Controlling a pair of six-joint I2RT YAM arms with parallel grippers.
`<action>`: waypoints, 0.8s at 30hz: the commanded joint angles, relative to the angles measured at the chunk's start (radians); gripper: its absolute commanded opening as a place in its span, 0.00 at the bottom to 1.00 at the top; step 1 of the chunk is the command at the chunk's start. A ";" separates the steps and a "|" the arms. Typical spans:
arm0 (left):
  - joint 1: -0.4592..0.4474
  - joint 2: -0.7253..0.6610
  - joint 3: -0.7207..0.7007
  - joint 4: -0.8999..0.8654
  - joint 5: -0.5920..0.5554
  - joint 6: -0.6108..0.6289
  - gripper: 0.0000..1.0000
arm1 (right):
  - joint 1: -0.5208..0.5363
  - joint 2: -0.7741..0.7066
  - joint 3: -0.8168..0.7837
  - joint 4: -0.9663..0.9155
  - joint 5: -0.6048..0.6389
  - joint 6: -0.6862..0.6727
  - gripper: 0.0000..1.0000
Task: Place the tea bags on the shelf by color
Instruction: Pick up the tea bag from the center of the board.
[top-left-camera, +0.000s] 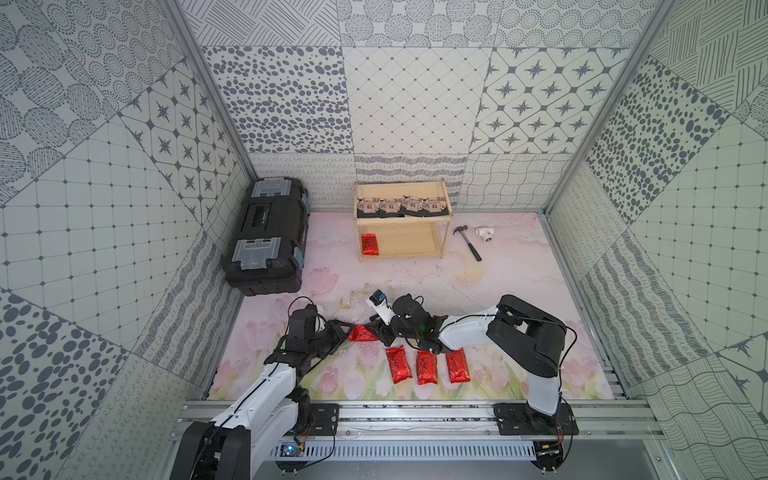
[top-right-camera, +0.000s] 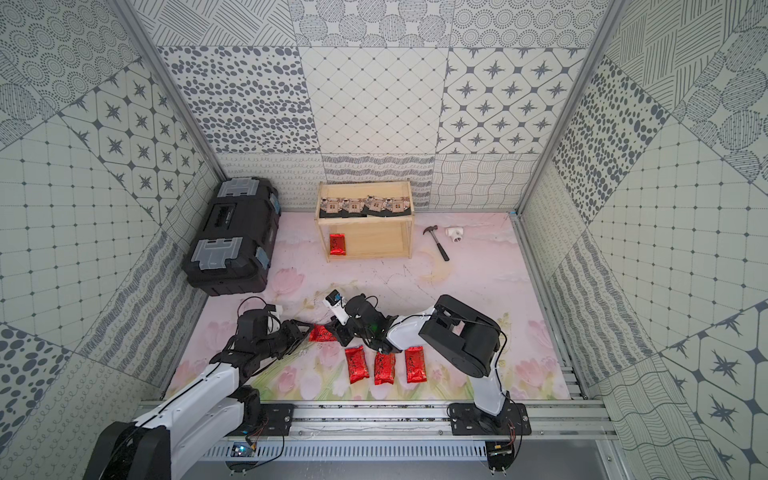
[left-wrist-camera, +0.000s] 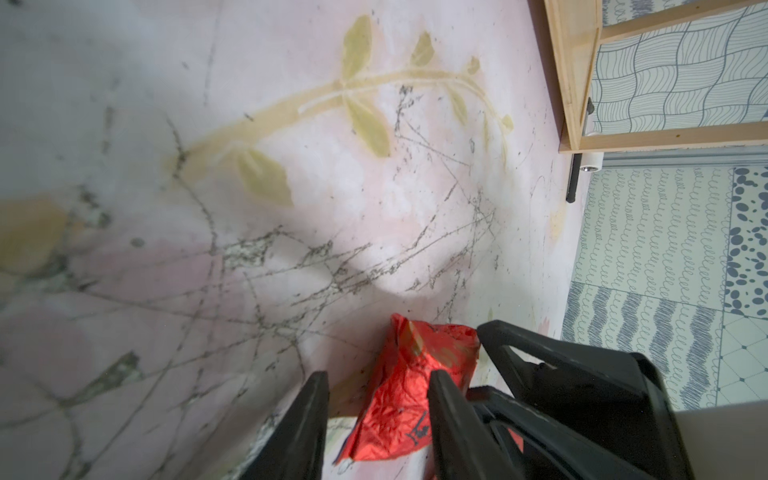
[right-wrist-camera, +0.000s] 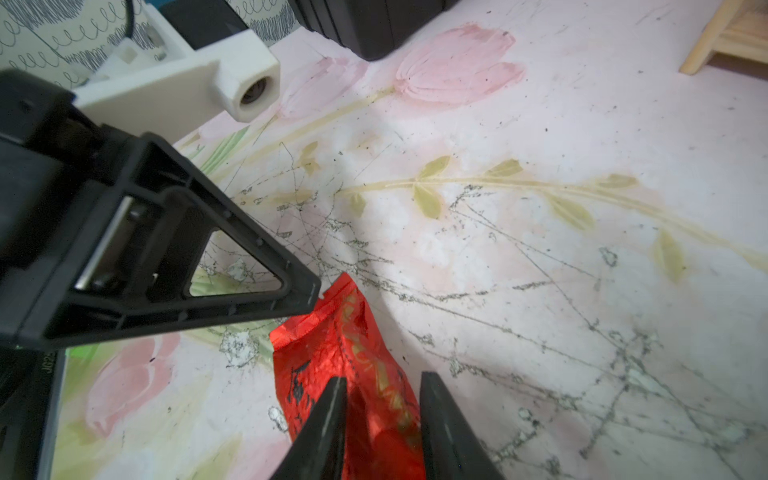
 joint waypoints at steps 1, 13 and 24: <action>-0.009 0.018 -0.007 0.071 0.033 -0.012 0.42 | -0.006 0.040 -0.021 0.068 0.017 0.016 0.34; -0.061 0.056 0.000 0.108 -0.006 0.000 0.18 | -0.019 0.054 -0.033 0.094 0.014 0.032 0.34; -0.062 -0.016 0.060 0.026 -0.017 0.004 0.00 | -0.039 -0.098 -0.008 -0.009 0.055 0.067 0.43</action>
